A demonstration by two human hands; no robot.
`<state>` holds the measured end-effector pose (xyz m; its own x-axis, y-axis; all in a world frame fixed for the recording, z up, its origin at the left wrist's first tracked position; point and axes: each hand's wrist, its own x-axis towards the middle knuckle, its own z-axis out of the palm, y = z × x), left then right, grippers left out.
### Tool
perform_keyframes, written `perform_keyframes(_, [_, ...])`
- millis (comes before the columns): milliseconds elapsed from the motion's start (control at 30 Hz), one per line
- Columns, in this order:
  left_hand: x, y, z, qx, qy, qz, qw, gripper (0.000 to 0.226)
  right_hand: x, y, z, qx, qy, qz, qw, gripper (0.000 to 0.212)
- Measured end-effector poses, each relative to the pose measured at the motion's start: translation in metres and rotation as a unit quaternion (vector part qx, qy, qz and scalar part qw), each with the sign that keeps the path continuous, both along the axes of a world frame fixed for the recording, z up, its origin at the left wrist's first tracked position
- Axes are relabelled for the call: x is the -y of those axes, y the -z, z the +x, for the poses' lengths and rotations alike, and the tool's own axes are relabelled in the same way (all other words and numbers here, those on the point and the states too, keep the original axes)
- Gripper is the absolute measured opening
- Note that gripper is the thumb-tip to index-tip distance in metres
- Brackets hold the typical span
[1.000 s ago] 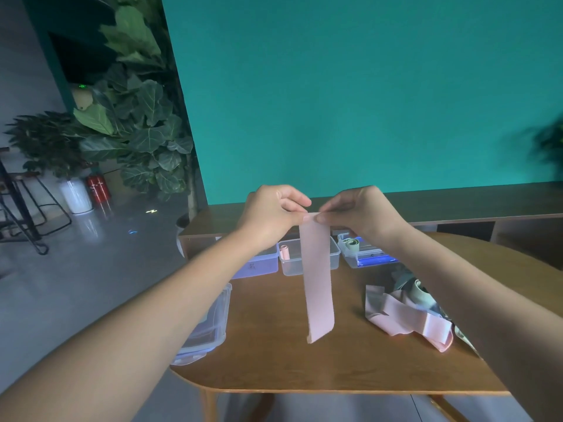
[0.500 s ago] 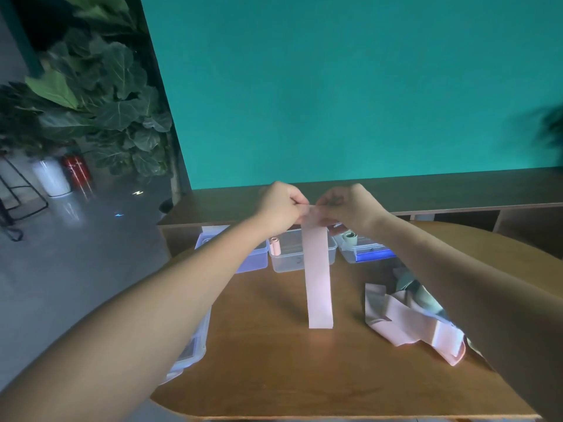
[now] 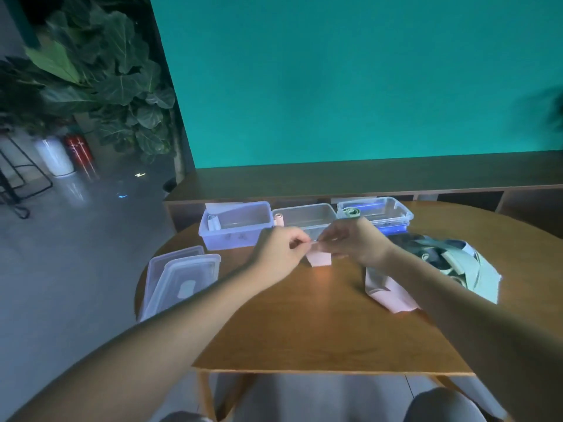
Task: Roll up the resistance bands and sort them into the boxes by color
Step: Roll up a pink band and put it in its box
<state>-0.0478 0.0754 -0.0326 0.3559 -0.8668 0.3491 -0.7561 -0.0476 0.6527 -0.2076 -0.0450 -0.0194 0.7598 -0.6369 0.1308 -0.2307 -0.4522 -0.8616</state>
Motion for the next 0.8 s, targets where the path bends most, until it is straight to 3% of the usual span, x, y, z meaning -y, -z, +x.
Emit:
perform_keyframes(100, [-0.027, 0.049, -0.018, -0.072, 0.016, 0.05, 0.996, 0.007, -0.024, 0.047, -0.017, -0.062, -0.011, 0.032, 0.998, 0.014])
perform_keyframes(233, [-0.059, 0.086, -0.034, -0.103, -0.003, 0.09, 0.991, 0.01, -0.053, 0.083, -0.041, -0.11, -0.006, 0.041, 0.993, 0.011])
perform_keyframes(500, [-0.094, 0.109, -0.057, -0.148, 0.007, 0.128, 0.981, 0.011, -0.08, 0.115, -0.071, -0.063, -0.035, 0.128, 0.989, 0.007])
perform_keyframes(567, [-0.098, 0.113, -0.057, -0.158, 0.009, 0.129, 0.979, 0.006, -0.078, 0.125, -0.074, -0.013, -0.021, 0.152, 0.988, 0.019])
perform_keyframes(633, [-0.099, 0.117, -0.056, -0.161, 0.016, 0.124, 0.979, 0.004, -0.072, 0.137, -0.072, 0.004, 0.034, 0.096, 0.995, 0.033])
perform_keyframes(733, [-0.099, 0.121, -0.054, -0.176, 0.026, 0.113, 0.978, 0.005, -0.057, 0.15, -0.058, -0.038, 0.11, 0.012, 0.993, 0.021])
perform_keyframes(800, [-0.096, 0.12, -0.052, -0.189, 0.035, 0.116, 0.975, 0.007, -0.044, 0.159, -0.047, -0.078, 0.1, -0.057, 0.99, 0.023])
